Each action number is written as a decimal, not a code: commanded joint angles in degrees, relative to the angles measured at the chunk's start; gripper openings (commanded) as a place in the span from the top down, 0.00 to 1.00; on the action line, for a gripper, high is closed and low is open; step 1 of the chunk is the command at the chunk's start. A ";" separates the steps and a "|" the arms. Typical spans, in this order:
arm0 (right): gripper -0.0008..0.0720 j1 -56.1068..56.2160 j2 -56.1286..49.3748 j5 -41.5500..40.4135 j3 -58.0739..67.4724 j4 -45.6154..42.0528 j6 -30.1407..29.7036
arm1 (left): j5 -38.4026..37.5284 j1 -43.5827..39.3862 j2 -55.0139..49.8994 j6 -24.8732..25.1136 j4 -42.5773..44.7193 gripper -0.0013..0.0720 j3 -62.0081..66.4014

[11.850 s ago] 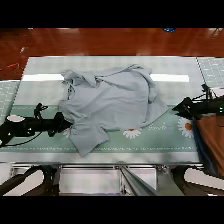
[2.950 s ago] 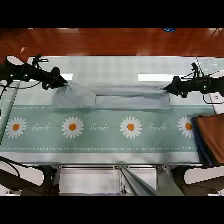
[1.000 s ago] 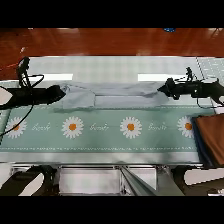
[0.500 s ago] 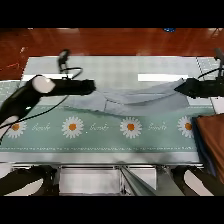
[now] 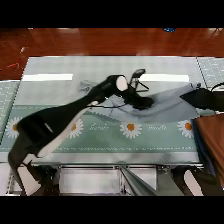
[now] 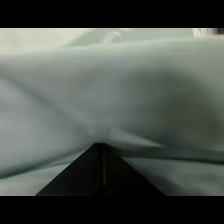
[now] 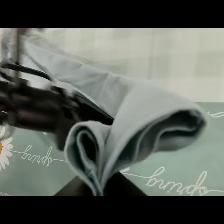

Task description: Fold the shirts.

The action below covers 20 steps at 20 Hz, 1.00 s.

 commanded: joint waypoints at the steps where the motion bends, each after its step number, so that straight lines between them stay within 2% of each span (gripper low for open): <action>1: 0.95 -0.02 1.07 0.52 -0.17 0.11 0.50 | -4.17 -5.75 -7.34 -2.40 -0.94 0.96 8.85; 4: 0.95 -0.02 1.05 -0.17 -0.17 -0.35 1.01 | -4.37 -4.90 -7.23 -2.43 -0.92 0.96 9.73; 8: 0.95 -0.02 1.05 -0.94 -0.17 -0.24 2.40 | -7.63 3.43 -3.41 -2.43 0.61 0.96 10.73; 13: 0.95 4.92 -0.66 -5.01 -0.15 1.09 4.63 | -14.78 17.73 10.34 -4.50 18.12 0.96 9.99; 17: 0.95 21.22 -10.32 -17.90 1.88 5.60 6.38 | -14.62 26.84 26.34 -4.48 27.69 0.96 2.08; 20: 0.95 32.83 -22.21 -28.13 8.24 6.60 7.87 | -11.69 33.16 40.81 -4.46 31.58 0.96 -11.93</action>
